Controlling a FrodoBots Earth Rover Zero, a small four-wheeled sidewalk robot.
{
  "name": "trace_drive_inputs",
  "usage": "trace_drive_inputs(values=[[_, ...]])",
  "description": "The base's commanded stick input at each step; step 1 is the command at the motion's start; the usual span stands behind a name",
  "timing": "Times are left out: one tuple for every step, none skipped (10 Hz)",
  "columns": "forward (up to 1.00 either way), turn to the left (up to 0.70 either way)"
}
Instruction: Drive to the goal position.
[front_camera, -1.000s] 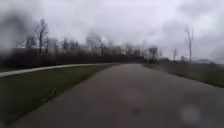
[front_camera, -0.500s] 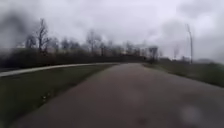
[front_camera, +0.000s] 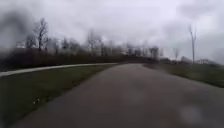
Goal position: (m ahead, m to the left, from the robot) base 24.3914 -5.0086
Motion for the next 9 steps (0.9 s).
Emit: trace_drive_inputs(values=[[0.7, -0.12], [0.7, -0.35], [0.7, -0.35], [0.7, -0.35], [0.7, -0.35], [0.7, -0.35], [0.7, -0.25], [0.7, -0.02], [0.7, 0.0]])
